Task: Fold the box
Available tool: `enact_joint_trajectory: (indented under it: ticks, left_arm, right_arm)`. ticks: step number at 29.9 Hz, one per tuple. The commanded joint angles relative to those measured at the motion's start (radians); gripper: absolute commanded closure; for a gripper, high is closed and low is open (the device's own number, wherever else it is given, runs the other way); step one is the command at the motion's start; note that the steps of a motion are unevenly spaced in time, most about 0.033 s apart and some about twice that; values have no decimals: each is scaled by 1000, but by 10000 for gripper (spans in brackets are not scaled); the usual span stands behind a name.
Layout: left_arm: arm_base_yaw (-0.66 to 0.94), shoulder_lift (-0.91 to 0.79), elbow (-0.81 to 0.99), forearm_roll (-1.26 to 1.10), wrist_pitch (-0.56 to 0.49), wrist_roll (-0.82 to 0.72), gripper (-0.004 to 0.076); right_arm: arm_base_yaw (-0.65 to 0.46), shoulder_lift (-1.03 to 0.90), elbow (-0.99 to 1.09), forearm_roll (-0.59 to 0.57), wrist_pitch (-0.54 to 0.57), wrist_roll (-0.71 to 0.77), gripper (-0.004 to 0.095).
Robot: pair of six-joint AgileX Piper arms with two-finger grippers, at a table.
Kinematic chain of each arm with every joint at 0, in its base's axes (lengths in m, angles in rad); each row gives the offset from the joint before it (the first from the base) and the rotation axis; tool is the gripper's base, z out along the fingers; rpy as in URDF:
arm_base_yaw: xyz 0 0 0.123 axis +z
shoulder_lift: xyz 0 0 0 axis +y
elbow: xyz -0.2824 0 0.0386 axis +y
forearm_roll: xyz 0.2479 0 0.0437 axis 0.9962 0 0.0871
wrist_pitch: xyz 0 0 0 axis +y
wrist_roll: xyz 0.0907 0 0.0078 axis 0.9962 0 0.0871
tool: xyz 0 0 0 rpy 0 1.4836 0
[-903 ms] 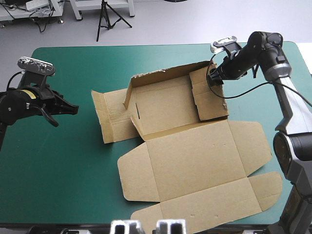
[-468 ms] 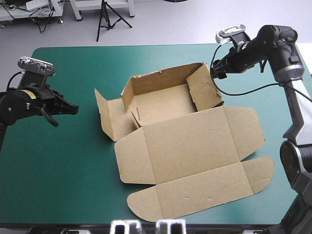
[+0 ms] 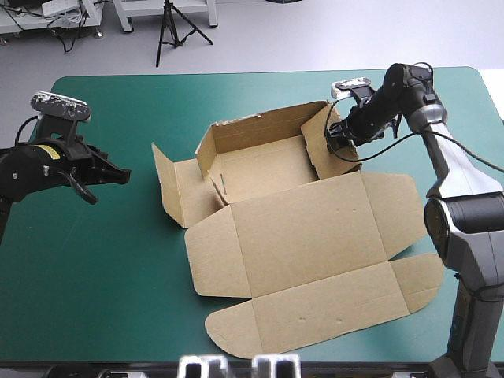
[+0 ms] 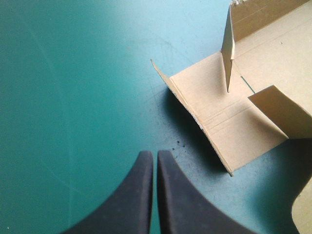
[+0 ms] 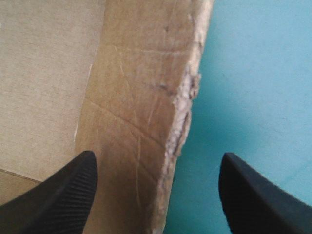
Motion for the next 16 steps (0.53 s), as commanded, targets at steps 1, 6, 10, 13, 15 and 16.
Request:
enact_joint_trajectory:
  ticks: [1,6,10,13,15,16]
  left_arm:
    - [0,-13,-33,-15,-54,-11,713]
    - [0,-13,-33,-20,-54,-13,713]
    - [0,-13,-33,-22,-54,-13,713]
    - [0,-13,-33,-20,-54,-13,713]
    - [0,-13,-33,-20,-47,-13,713]
    - [0,-13,-33,-22,-42,-13,713]
  right_arm:
    - [18,-39,-27,28,23,-14,347]
    - [49,-15,-29,-7,23,-22,483]
    - [51,1,-29,-44,23,-22,737]
    - [51,-3,-29,-81,23,-20,923]
    - [51,-18,-29,-82,23,-20,926]
    - [51,-33,-29,-82,23,-20,926]
